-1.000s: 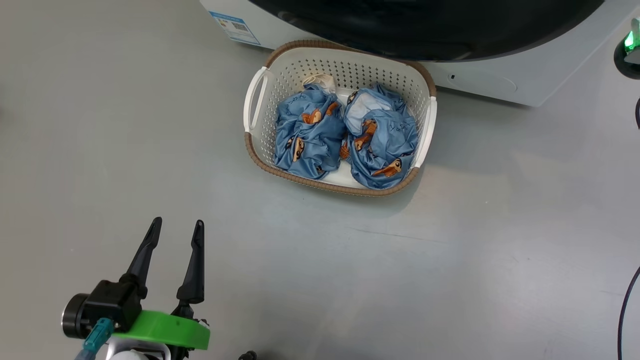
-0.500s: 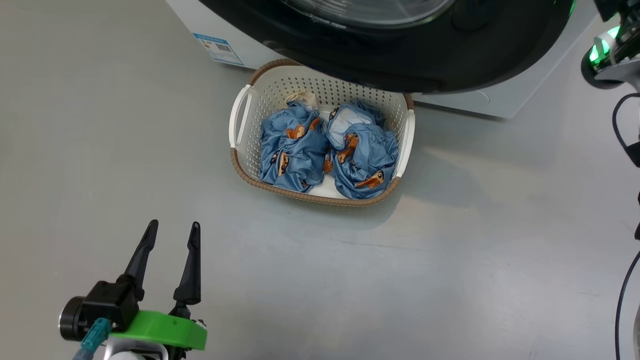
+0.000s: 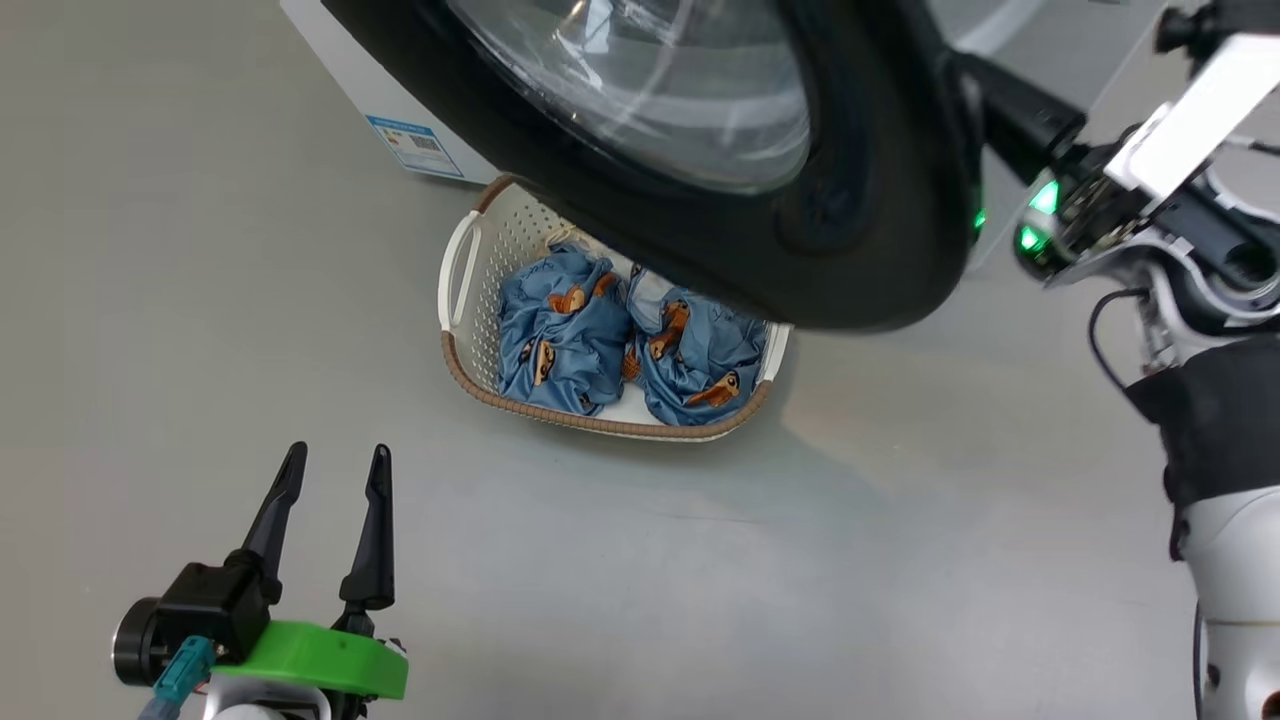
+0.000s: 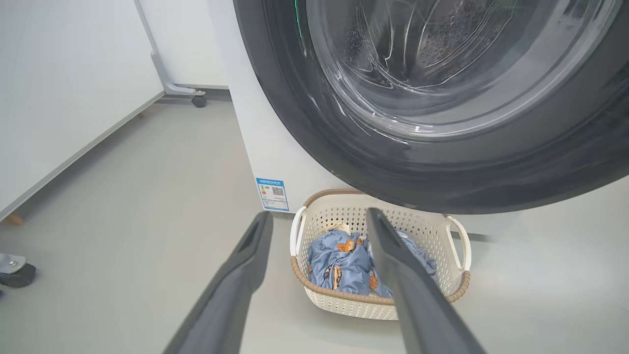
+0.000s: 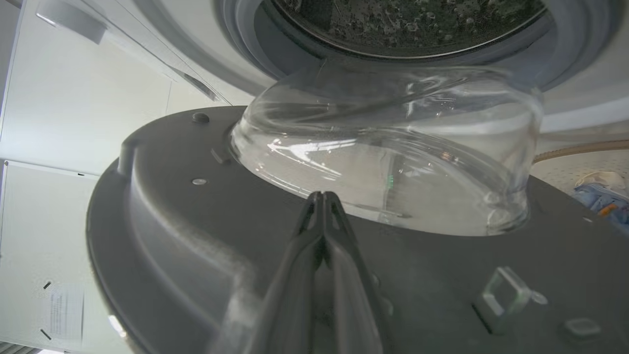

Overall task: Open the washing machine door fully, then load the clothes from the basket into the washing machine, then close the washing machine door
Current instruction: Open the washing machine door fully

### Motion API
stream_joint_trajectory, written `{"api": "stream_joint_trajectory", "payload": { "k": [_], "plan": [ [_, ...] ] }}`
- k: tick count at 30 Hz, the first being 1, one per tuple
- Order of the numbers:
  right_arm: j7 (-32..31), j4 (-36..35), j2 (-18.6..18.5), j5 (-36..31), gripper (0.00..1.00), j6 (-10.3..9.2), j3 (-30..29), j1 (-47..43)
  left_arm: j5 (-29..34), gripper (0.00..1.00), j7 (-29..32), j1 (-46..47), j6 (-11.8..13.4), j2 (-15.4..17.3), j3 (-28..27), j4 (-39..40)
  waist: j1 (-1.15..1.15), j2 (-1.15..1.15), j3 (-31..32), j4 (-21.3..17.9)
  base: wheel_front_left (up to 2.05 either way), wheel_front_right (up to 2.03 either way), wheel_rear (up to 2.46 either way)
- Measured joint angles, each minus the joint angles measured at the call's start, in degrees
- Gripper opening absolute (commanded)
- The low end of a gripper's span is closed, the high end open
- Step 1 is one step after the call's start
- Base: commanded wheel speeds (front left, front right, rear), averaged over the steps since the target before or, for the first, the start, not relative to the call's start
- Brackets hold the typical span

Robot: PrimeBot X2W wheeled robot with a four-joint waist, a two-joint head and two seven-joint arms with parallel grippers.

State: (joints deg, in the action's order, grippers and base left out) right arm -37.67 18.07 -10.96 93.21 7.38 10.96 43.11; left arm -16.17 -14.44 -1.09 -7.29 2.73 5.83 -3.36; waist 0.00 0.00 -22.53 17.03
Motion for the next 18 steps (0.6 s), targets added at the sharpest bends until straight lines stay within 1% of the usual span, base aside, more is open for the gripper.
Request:
{"api": "stream_joint_trajectory", "payload": {
  "k": [4,11,18],
  "plan": [
    [-1.87,-1.68,1.43,-0.01,0.0,0.0,2.54,-2.67,-0.11,1.0,0.0,0.0,0.0,-0.03,-0.02,-0.47,0.0,0.0,1.45,-0.28,0.0,0.0,0.0],
    [-4.03,-3.87,5.25,-0.02,0.0,0.0,7.82,-8.49,-0.79,1.0,0.0,-0.03,0.0,-0.11,-0.24,-1.7,0.0,0.0,4.76,-0.46,0.0,0.0,0.0],
    [-4.25,-5.27,6.99,-0.01,0.0,0.0,11.96,-13.26,-1.07,1.0,0.0,-0.54,0.0,-0.18,-0.04,-3.24,0.0,0.0,8.75,-0.04,0.0,0.0,0.0]
  ]
}}
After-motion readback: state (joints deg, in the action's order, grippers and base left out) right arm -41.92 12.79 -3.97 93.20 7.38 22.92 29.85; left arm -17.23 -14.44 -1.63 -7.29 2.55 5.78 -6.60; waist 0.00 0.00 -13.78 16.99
